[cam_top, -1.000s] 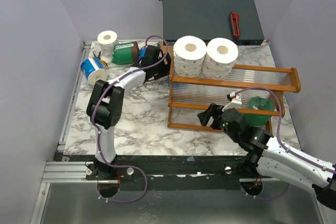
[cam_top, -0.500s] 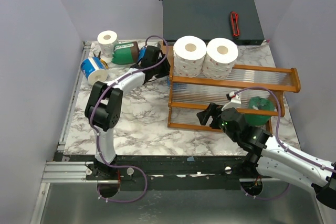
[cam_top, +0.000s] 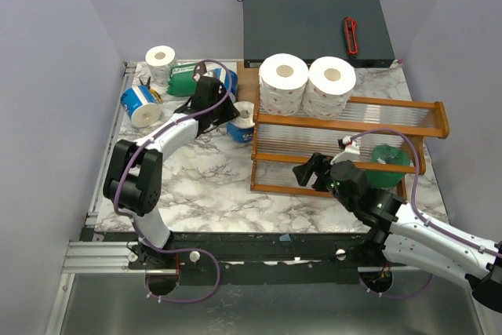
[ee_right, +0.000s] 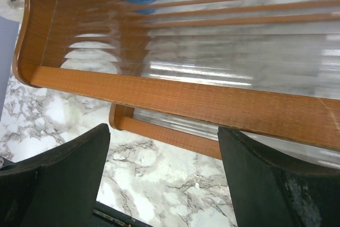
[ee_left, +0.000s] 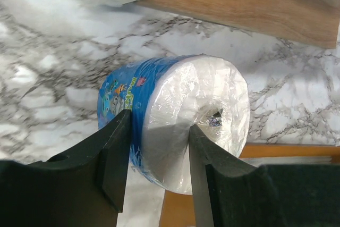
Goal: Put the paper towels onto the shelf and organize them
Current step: Move the paper towel to the center of the board.
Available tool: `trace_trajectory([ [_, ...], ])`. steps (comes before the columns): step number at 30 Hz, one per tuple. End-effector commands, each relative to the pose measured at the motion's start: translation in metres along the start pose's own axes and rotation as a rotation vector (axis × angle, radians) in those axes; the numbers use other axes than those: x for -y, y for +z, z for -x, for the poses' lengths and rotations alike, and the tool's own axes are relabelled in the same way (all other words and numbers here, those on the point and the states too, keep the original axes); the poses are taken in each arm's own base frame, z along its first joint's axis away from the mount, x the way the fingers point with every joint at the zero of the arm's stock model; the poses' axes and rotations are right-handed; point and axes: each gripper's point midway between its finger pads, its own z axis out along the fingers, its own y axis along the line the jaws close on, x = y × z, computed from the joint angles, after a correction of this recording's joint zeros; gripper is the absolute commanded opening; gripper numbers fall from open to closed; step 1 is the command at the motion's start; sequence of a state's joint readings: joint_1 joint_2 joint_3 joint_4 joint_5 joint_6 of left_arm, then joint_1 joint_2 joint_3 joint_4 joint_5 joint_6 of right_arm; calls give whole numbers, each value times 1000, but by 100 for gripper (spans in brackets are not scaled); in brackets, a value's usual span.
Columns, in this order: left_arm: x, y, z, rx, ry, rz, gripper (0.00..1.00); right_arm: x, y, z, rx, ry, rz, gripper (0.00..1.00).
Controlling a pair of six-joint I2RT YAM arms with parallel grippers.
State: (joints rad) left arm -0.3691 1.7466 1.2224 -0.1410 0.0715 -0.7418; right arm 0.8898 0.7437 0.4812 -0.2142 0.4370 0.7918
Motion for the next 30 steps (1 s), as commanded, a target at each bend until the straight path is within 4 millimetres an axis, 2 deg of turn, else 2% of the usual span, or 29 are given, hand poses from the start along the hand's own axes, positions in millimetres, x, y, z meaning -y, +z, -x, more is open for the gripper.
trace_trajectory([
  [1,-3,-32,24,101,-41,16,14,-6,4,2,12,-2,27,86],
  [6,-21,-60,17,98,-67,50,13,-11,5,-1,-2,2,49,86],
  [8,-34,-72,12,111,-74,88,13,-11,5,-3,-6,-1,57,86],
  [13,-58,-96,-23,86,-105,116,13,-13,4,-6,-22,-13,76,86],
  [19,-84,-115,-67,31,-139,141,16,-16,2,-8,-34,-21,94,86],
  [21,-89,-122,-75,34,-149,136,24,-17,2,-9,-38,-26,100,86],
  [22,-89,-126,-76,44,-155,131,36,-17,3,-10,-41,-28,102,86],
  [24,-86,-135,-72,73,-162,119,67,-17,4,-11,-43,-34,104,86],
  [25,-84,-140,-67,86,-161,118,75,-18,4,-11,-46,-36,103,86],
  [28,-81,-157,-51,132,-135,144,92,-20,6,-13,-58,-43,113,86],
  [30,-79,-165,-42,152,-116,157,96,-21,7,-17,-71,-46,117,86],
])
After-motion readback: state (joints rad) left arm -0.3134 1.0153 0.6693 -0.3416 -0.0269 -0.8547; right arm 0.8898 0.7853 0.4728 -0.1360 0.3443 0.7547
